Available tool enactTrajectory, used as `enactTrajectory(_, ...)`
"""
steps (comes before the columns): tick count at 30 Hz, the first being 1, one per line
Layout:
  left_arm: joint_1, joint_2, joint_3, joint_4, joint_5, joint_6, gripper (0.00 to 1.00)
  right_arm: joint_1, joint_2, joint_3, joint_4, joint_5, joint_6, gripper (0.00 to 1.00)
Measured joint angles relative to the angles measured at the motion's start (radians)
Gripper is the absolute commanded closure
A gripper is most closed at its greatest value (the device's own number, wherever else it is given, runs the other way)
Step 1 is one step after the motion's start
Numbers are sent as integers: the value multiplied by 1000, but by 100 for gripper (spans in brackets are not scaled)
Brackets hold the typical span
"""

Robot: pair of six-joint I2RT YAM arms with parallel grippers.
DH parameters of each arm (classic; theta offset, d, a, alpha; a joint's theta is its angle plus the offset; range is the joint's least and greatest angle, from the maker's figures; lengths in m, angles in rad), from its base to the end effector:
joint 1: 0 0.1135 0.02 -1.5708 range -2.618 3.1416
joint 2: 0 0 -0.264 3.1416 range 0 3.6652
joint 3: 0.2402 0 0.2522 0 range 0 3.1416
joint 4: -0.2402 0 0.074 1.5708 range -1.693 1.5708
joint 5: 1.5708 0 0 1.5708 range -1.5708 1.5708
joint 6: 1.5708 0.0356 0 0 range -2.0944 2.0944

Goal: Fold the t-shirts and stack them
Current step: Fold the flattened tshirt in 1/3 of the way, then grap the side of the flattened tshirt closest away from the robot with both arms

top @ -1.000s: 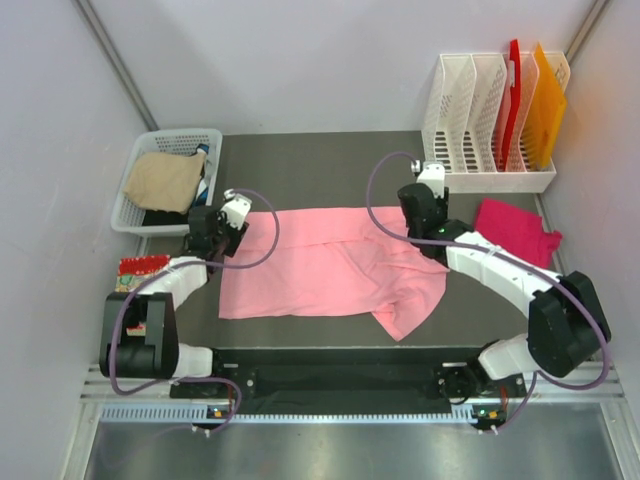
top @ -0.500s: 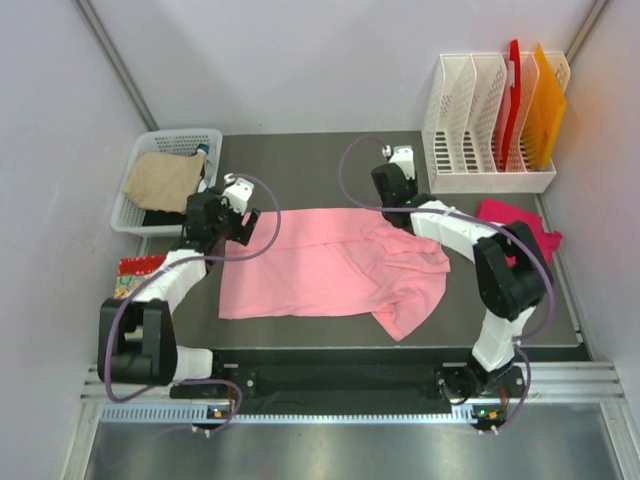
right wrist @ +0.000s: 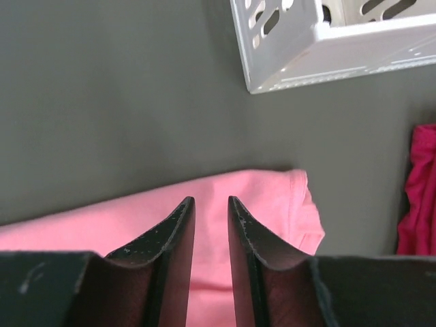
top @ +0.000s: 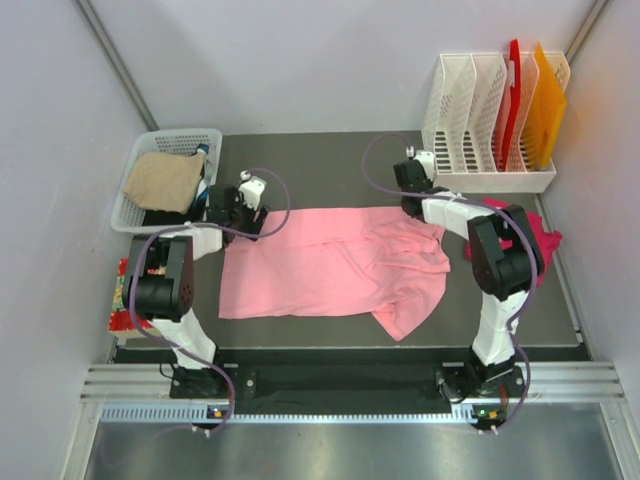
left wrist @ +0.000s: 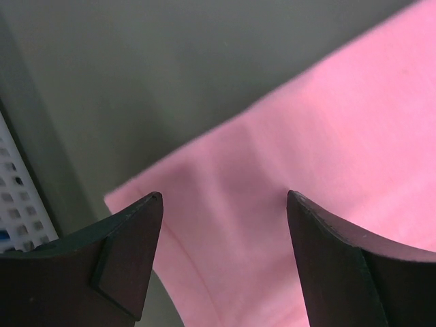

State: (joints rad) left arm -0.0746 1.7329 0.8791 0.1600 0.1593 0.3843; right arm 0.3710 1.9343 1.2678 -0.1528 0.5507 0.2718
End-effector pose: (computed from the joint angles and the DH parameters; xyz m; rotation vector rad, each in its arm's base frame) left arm 0.3513 -0.0319 0.1590 0.5944 2.1744 -0.0147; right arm 0.3933 0.1330 0.1797 0.1389 2.2587 -0.3226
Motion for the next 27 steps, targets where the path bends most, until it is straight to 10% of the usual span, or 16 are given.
enactTrajectory(14, 0, 10, 101, -48, -138, -27, 14, -39, -13, 10, -52, -69, 38, 50)
enactTrajectory(27, -10, -984, -301, -411, 36, 132, 15, 412, -849, -600, 89, 161, 223, 51)
